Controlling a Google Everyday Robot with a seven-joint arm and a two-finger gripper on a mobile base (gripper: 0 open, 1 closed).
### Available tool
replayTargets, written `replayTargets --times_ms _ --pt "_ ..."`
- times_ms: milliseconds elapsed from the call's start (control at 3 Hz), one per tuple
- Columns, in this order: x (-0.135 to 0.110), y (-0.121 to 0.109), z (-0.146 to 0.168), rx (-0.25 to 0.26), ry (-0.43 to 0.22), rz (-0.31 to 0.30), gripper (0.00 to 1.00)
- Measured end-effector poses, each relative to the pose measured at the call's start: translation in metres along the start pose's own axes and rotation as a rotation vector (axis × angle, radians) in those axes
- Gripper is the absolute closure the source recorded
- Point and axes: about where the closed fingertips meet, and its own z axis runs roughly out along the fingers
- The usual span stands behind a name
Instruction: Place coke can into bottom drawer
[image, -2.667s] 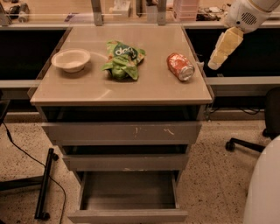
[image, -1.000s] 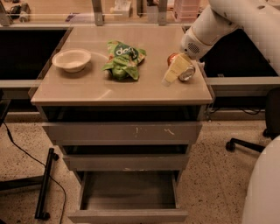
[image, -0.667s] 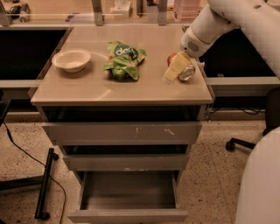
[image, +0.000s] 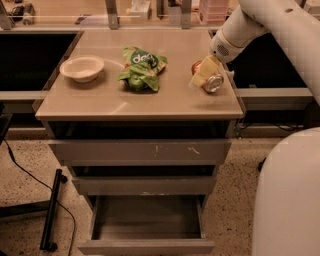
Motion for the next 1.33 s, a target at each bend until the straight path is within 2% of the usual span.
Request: replayTargets --times_ms 333,1000,1333 --pt "0.006 -0.009 0.009 -0.001 0.001 0.033 0.00" --pt "0.025 -0.014 0.041 -0.037 0.011 0.119 0.00" --pt "0.025 -0.014 0.042 -0.038 0.012 0.119 0.18"
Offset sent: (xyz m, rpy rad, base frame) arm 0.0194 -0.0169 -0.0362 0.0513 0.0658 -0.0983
